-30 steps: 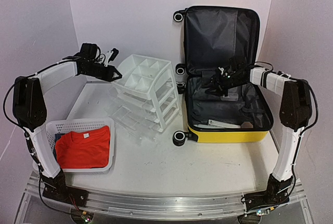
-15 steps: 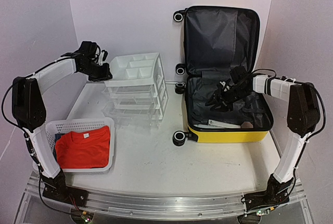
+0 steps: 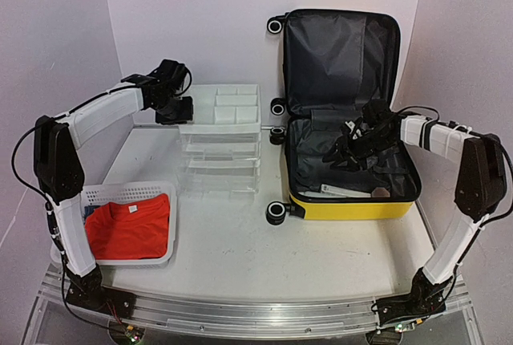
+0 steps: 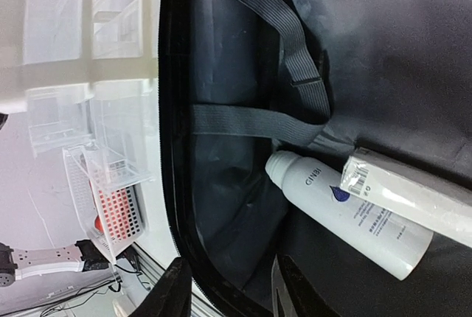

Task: Open, take out, and arrange the luggage

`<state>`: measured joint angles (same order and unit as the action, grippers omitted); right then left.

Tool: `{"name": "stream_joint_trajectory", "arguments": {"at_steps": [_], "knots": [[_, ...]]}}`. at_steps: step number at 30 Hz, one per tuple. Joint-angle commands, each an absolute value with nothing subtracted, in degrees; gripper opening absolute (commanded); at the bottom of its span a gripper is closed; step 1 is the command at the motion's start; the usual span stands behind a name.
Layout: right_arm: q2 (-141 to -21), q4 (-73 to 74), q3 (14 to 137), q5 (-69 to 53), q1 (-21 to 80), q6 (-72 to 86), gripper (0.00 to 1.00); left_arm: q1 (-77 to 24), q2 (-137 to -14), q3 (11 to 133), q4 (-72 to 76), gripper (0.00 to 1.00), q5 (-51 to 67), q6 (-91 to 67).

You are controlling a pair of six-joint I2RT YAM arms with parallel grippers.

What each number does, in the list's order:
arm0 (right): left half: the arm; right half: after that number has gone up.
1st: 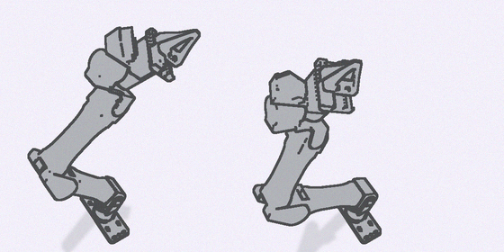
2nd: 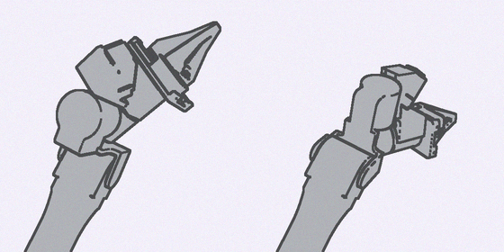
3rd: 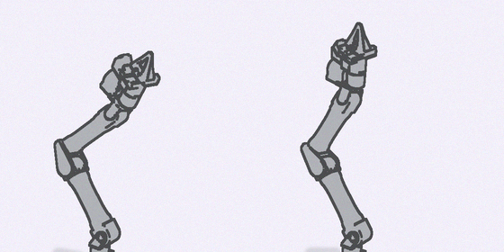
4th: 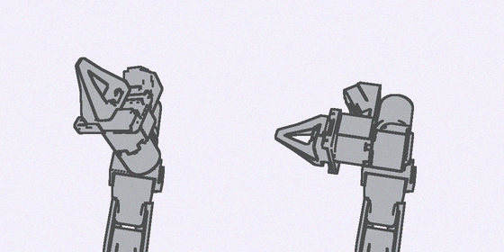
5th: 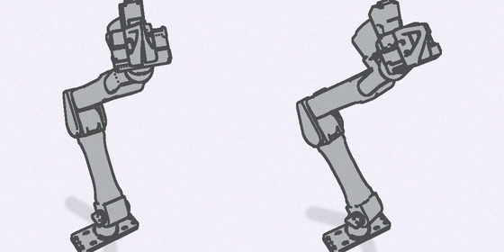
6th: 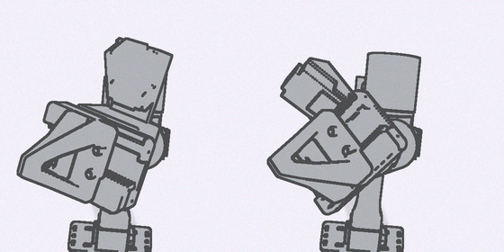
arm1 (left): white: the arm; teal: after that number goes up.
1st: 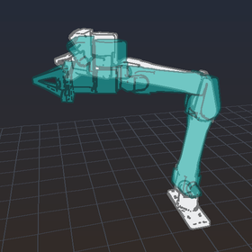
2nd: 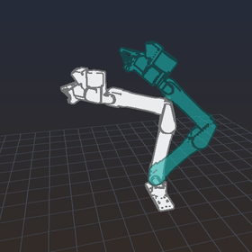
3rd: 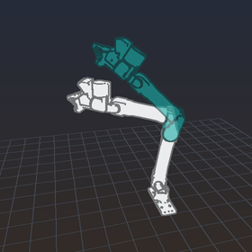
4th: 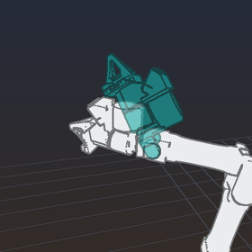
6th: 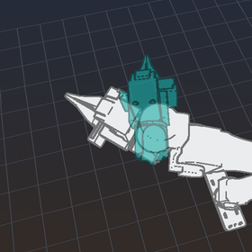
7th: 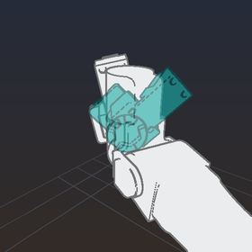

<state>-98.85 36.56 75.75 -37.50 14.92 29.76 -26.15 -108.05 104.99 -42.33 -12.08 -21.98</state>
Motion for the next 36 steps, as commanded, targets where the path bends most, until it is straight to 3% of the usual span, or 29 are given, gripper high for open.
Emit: {"name": "stream_joint_trajectory", "arguments": {"at_steps": [1,9,15,27,34,36], "knots": [[-94.81,37.94,74.89,-34.88,14.93,27.00,0.40,-29.47,-106.57,109.88,-37.47,0.00,-23.61,-30.92],[-93.67,43.17,74.66,-31.21,14.94,22.28,0.43,-34.97,-107.33,109.81,-37.86,0.00,-31.80,-35.30],[-92.44,43.94,73.36,-30.77,14.93,21.50,0.44,-35.42,-107.08,108.73,-37.96,0.14,-33.38,-35.11],[-90.62,46.00,73.21,-29.94,15.25,20.80,0.47,-35.07,-99.71,104.97,-37.98,0.74,-32.11,-25.98],[-93.24,46.62,80.85,-27.76,20.84,20.26,0.68,-34.00,-85.79,93.04,-37.90,0.85,-14.73,-15.59],[-95.07,46.29,84.62,-26.01,24.12,19.96,0.83,-33.65,-82.04,89.31,-37.86,0.85,-9.69,-14.31]]}}
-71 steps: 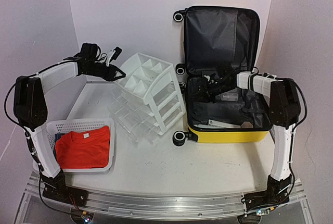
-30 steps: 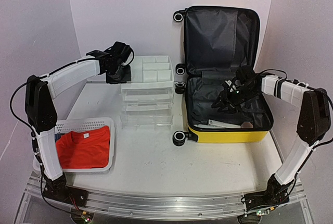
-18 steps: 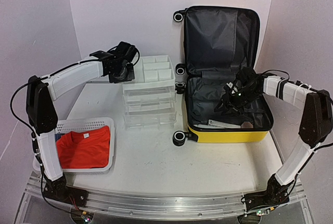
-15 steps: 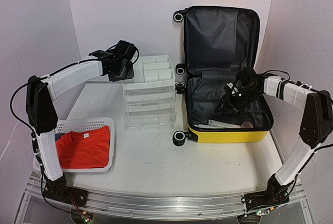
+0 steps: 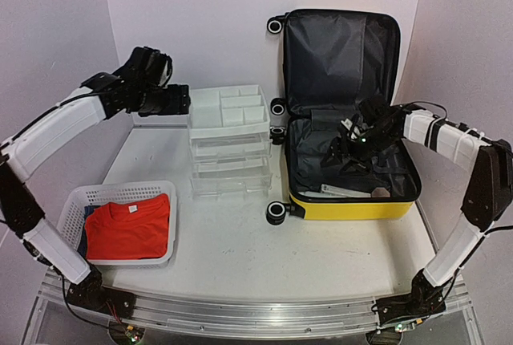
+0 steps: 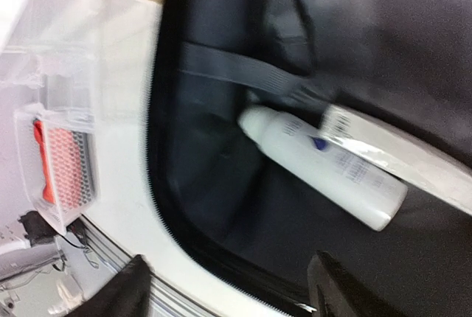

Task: Open, take out, and arrange the luggage

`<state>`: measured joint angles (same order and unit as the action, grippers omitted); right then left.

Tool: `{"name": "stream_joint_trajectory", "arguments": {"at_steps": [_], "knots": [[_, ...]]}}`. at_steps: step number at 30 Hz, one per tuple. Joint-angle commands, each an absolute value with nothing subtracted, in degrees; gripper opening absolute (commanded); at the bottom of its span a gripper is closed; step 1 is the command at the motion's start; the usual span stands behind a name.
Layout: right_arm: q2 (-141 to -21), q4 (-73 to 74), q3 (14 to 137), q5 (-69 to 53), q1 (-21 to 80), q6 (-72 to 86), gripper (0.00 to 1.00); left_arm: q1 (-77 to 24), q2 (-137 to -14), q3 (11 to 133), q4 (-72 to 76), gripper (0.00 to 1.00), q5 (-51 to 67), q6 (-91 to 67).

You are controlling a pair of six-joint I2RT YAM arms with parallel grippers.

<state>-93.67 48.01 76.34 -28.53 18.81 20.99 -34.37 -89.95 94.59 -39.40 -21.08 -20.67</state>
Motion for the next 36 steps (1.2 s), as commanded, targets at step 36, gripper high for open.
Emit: {"name": "stream_joint_trajectory", "arguments": {"at_steps": [36], "knots": [[-120.48,32.02,111.61,-28.50,34.64,21.69,0.92,-25.03,-86.98,75.82,-22.61,0.99,26.71,-17.84]]}}
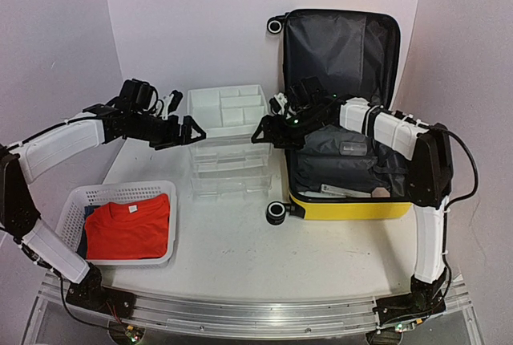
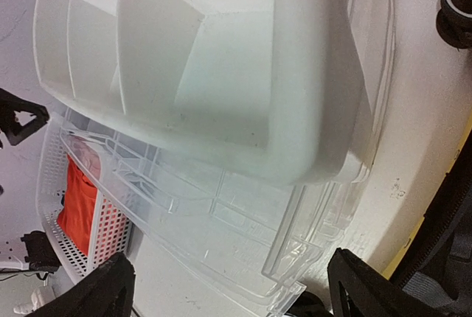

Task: Open, take out, and arrange the luggage

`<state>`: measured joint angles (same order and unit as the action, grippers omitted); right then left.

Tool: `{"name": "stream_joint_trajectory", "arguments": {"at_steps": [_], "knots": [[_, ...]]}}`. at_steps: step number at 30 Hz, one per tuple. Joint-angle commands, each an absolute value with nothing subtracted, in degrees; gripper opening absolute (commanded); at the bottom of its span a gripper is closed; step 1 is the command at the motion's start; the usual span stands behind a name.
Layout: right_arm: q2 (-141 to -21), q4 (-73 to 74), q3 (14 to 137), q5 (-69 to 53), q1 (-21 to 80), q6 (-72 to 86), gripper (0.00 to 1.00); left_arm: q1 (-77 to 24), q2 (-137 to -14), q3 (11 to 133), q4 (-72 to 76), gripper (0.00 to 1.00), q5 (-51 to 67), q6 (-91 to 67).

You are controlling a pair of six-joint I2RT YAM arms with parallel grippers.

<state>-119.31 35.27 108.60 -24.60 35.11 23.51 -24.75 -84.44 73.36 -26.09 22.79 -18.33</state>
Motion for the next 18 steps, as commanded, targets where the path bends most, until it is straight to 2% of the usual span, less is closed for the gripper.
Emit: {"name": "stream_joint_trajectory", "arguments": {"at_steps": [1,11,18], "knots": [[-120.45,31.67,111.52,-28.56,34.64,21.49,0.92,-25.17,-87.72,75.89,-22.52,0.99,26.33,-17.84],[-121.00,30.49,112.56,-32.24,34.67,20.98,0.89,-26.44,-90.47,75.85,-20.23,0.98,25.99,-16.46],[-117.11,26.13,107.52,-34.62,34.66,24.55,0.88,-27.47,-88.79,73.65,-20.19,0.95,28.75,-18.12]]}}
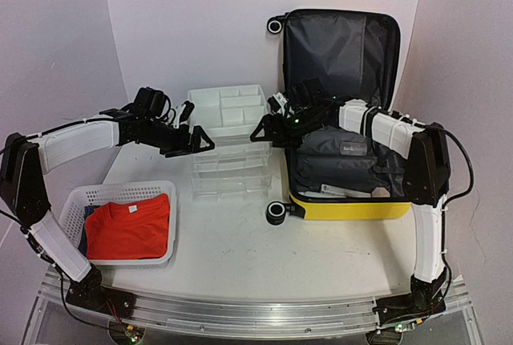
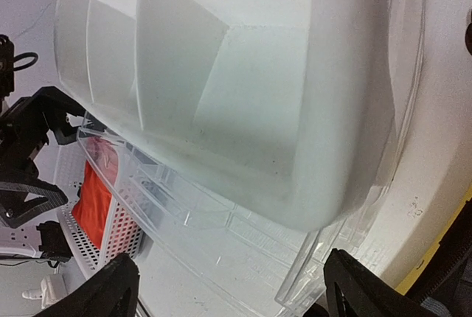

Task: Open, take out, and arrange the luggage

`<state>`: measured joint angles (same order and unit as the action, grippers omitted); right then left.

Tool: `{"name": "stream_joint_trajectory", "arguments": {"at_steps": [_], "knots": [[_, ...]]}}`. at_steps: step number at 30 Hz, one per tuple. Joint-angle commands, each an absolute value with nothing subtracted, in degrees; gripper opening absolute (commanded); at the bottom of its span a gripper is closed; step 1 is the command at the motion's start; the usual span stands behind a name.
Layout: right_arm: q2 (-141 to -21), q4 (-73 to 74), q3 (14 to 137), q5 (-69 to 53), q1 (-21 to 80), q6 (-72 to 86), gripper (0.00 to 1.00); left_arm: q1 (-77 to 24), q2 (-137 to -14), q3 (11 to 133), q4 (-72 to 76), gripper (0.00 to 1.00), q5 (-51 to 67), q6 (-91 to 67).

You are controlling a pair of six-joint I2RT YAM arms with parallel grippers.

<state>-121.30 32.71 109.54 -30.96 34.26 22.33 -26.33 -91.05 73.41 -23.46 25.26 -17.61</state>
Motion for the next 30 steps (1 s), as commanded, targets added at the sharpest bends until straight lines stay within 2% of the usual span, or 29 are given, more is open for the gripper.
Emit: {"name": "stream_joint_trajectory", "arguments": {"at_steps": [1,12,19,24,30], "knots": [[-116.33,25.05,106.41,-35.12,34.72,25.29,0.88,-27.61,-88.14,73.12,-20.21,0.95,29.18,-18.49],[-108.27,19.65,94.44,-36.40,34.89,29.81,0.87,-28.56,-82.78,67.69,-20.30,0.95,31.27,-21.93],[-106.14,18.09,91.15,-35.79,35.20,31.02,0.87,-28.54,-82.08,67.24,-21.10,0.95,28.95,-22.36],[-104.37,20.66,90.37,-28.04,34.92,29.45,0.92,-28.48,-81.46,68.62,-25.29,0.96,21.08,-21.94],[-97.70,31.42,89.08,-17.93,31.43,24.33,0.98,-28.15,-74.70,68.99,-29.64,0.99,10.88,-18.49]]}}
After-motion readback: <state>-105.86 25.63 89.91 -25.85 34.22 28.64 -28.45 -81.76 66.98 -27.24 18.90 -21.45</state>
